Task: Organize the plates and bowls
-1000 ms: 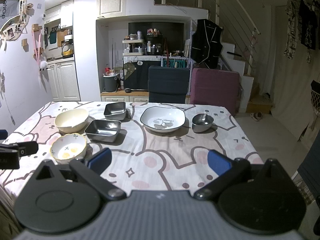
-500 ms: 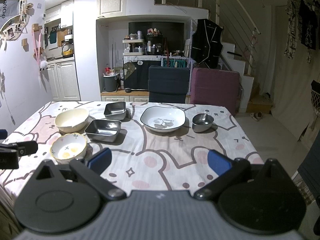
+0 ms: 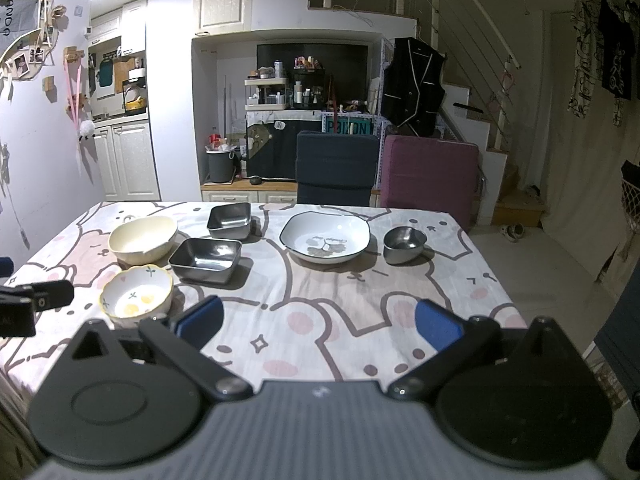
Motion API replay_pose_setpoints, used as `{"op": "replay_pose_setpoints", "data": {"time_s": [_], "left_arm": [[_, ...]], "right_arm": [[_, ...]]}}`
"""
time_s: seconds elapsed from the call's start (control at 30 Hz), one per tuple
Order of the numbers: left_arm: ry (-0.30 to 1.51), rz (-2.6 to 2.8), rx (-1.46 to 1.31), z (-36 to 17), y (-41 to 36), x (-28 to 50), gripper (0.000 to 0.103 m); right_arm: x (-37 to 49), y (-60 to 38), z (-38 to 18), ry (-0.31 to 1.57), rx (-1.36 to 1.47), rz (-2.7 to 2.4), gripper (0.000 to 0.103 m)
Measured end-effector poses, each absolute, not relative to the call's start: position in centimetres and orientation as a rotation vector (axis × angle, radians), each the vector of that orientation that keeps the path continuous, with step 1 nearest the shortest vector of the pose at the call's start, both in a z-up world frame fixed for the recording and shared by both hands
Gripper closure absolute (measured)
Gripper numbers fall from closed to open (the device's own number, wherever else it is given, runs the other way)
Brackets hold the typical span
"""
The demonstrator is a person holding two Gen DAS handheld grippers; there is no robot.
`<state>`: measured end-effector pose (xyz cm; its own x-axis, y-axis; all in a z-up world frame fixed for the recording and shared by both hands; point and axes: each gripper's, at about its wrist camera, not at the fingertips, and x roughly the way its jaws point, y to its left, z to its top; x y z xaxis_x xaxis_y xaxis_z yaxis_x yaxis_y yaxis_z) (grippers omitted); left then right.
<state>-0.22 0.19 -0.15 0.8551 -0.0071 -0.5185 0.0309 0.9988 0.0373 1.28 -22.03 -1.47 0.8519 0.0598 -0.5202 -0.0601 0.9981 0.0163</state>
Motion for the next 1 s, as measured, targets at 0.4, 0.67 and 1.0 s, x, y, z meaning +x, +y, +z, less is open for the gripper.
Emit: {"op": "replay_pose_setpoints", "data": {"time_s": [0.4,0.67,1.0], "left_arm": [[0.542,-0.011,0.051,0.0,0.1,0.0,0.000],[0.550,-0.013,0.062,0.3,-0.3,0.5,0.000],[0.587,-0.034,0.062,-0.6,-1.5,4.4,0.000]], "right_arm": [[1.2,-22.0,-1.7,0.546,-0.002,0.057,0.000],[1.2,-22.5,-1.7,0.549,0.005,0.033,0.000],[3.6,-22.8,-1.9,0.594,0.022,0.005,0.000]]}}
